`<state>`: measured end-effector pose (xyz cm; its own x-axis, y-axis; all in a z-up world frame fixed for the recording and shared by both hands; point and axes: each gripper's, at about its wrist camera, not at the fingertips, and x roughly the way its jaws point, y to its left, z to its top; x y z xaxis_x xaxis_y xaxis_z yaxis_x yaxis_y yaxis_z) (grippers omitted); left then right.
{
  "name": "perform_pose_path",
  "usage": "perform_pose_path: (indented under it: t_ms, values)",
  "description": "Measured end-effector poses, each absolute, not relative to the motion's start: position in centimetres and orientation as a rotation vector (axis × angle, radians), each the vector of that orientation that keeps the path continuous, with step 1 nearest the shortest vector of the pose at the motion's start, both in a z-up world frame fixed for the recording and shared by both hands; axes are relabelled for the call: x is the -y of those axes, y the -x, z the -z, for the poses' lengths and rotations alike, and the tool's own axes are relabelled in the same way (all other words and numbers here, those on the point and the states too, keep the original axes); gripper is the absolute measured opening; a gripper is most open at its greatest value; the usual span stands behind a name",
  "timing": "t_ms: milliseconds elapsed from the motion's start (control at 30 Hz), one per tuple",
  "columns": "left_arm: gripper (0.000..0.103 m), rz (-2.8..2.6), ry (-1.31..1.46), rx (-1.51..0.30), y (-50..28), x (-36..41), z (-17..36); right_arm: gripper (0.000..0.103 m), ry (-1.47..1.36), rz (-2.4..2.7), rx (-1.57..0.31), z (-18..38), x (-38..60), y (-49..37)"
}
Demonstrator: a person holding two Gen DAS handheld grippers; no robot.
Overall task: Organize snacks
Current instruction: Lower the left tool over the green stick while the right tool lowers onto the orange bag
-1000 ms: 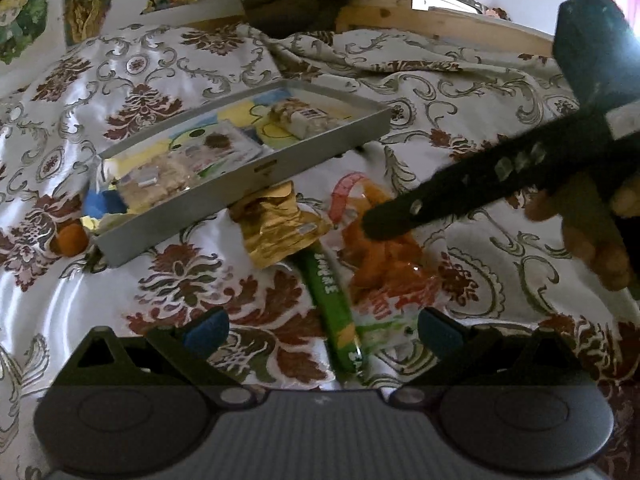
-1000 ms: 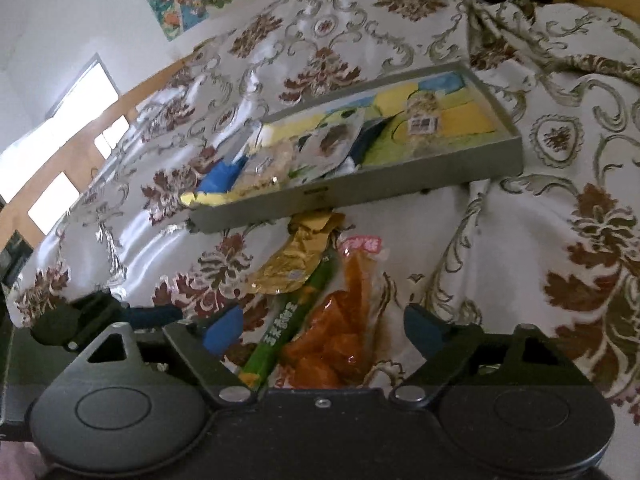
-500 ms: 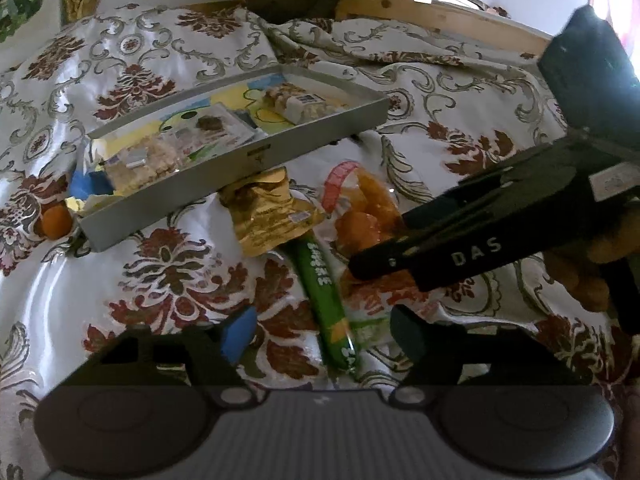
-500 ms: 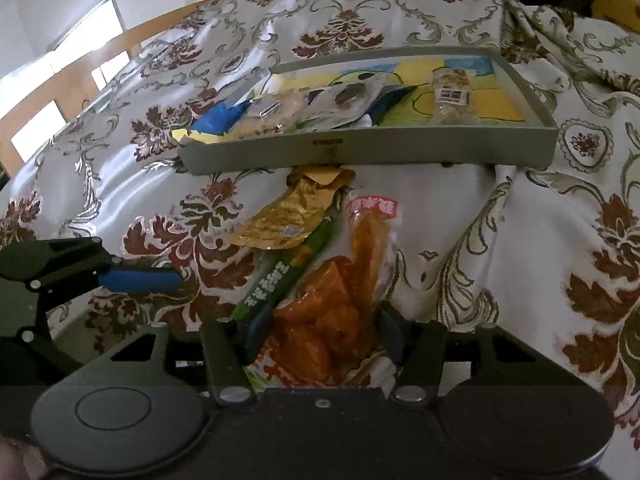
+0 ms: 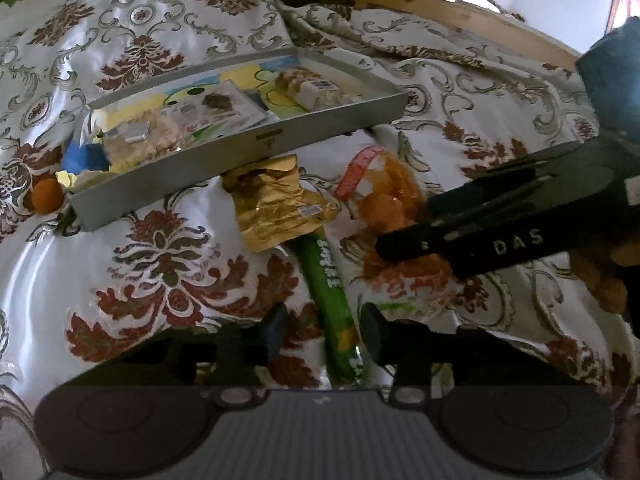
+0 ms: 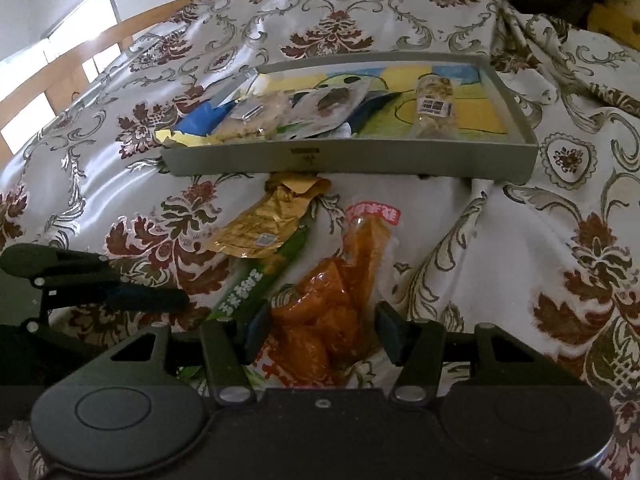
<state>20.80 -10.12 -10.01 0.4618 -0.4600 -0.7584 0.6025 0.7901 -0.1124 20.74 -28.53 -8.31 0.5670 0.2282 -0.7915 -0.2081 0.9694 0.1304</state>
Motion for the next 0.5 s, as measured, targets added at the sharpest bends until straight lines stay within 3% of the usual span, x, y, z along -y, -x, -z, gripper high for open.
perform_pose_path:
  t_ms: [500]
  values:
    - [0.049, 0.612, -0.194, -0.927, -23.4, 11.5, 11.1, 0.063, -0.010, -0.241, -0.935, 8.7, 28.1, -21.0]
